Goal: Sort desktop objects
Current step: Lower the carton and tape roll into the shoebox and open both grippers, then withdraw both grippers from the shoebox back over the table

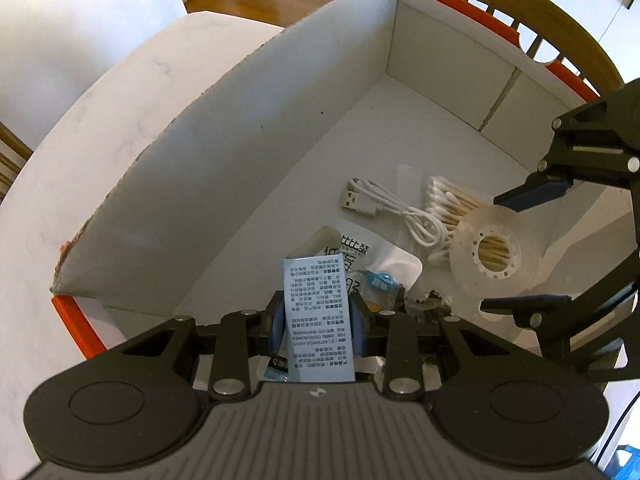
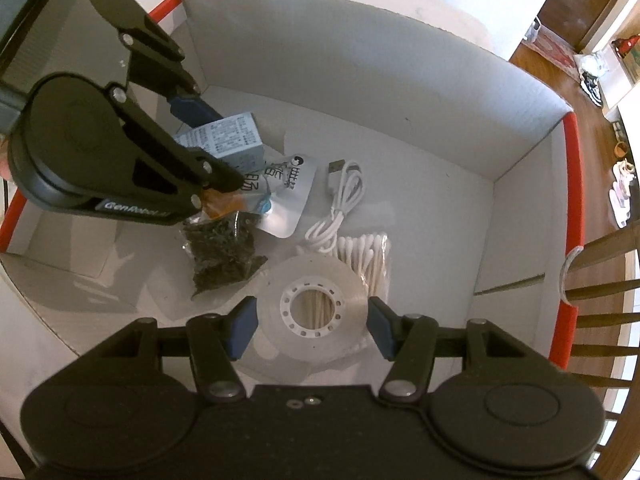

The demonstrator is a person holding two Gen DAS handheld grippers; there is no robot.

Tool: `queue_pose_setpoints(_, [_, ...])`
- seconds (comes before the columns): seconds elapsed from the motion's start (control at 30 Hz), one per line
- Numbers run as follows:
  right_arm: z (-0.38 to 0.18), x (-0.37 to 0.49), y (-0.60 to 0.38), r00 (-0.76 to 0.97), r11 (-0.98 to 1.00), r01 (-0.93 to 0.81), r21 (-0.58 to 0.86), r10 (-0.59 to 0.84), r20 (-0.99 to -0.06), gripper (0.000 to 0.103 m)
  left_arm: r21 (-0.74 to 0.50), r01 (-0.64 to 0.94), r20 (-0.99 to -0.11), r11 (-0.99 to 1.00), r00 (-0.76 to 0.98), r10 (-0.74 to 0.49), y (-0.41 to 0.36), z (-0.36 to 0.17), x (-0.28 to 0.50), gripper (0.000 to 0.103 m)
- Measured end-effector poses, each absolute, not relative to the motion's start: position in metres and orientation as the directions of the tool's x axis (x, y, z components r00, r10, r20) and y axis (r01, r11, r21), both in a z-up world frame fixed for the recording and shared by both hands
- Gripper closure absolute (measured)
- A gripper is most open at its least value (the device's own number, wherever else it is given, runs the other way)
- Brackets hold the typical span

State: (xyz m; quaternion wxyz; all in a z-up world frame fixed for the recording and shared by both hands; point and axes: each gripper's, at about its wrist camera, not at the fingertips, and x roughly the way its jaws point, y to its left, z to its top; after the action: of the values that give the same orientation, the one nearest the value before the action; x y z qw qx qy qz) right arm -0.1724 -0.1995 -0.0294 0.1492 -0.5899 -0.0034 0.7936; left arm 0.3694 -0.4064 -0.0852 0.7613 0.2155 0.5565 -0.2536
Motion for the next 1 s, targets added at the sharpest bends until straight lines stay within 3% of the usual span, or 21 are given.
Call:
queue_pose_setpoints(0.17, [-0.026, -0.169, -0.197, -0.265, -0.951, -0.263, -0.165, 0.235, -0.935, 0.039, 0.030, 0.604, -0.950, 0.796, 0.264, -0.165, -0.404, -0.078, 0.366, 0.068])
queue_pose_setpoints(0.27, [-0.022, -0.165, -0.197, -0.274, -0.948, -0.275, -0.158, 0.235, -0.933, 0.034, 0.026, 0.600, -0.942, 0.800, 0.283, -0.181, -0.403, -0.070, 0.362, 0.039])
queue_pose_setpoints(0.57, [-0.002, -0.153, -0.200, -0.329, -0.949, -0.283, -0.136, 0.230, -0.916, 0.022, 0.015, 0.596, -0.927, 0.803, 0.309, -0.212, -0.403, -0.049, 0.361, 0.039])
queue_pose_setpoints(1.0, [0.025, -0.133, -0.223, -0.407, -0.949, -0.272, -0.160, 0.264, -0.874, 0.021, 0.000, 0.581, -0.900, 0.814, 0.355, -0.253, -0.391, -0.020, 0.335, 0.035])
